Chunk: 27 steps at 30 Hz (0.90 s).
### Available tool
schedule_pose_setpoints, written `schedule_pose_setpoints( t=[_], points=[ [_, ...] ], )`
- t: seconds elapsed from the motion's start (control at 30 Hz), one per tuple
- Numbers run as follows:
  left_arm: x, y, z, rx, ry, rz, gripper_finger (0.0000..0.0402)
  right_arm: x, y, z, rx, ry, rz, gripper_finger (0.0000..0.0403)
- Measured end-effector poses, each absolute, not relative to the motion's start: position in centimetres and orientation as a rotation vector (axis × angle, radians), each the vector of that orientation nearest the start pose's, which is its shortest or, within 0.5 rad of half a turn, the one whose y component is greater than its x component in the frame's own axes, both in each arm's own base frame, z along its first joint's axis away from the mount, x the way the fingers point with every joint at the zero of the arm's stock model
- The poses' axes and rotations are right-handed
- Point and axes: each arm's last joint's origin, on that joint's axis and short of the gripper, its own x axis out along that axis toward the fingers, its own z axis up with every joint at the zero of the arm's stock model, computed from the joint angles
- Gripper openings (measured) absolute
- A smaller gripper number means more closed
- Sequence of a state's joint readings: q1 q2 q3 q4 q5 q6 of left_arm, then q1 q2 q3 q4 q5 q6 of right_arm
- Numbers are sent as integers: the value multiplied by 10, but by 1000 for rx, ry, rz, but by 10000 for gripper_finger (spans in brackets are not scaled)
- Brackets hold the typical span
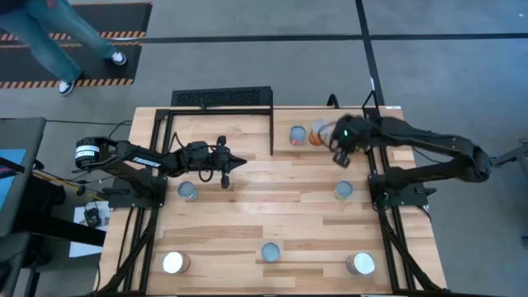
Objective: Pick and place cans onto a shelf
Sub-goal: Put the top canned peaches on the shelf, then put the canned peas on the shelf
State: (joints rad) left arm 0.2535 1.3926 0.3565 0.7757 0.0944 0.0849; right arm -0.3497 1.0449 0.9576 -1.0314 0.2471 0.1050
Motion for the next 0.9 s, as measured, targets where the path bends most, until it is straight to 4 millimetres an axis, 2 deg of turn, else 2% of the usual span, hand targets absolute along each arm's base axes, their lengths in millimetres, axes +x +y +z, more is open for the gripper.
schedule_pose_setpoints(
  t=[0.23,0.37,0.53,0.77,0.9],
  points=[
    [236,58,158,39,264,147,0,165,-10,249,278,1125,-482,13],
    [236,58,158,39,266,146,0,167,22,239,348,1145,-458,17],
    [236,58,158,39,266,146,0,170,53,226,419,1193,-486,67],
    [236,58,158,39,266,146,0,182,69,200,425,1297,-612,148],
    [236,58,158,39,266,146,0,188,67,184,379,1375,-683,168]
  ],
)
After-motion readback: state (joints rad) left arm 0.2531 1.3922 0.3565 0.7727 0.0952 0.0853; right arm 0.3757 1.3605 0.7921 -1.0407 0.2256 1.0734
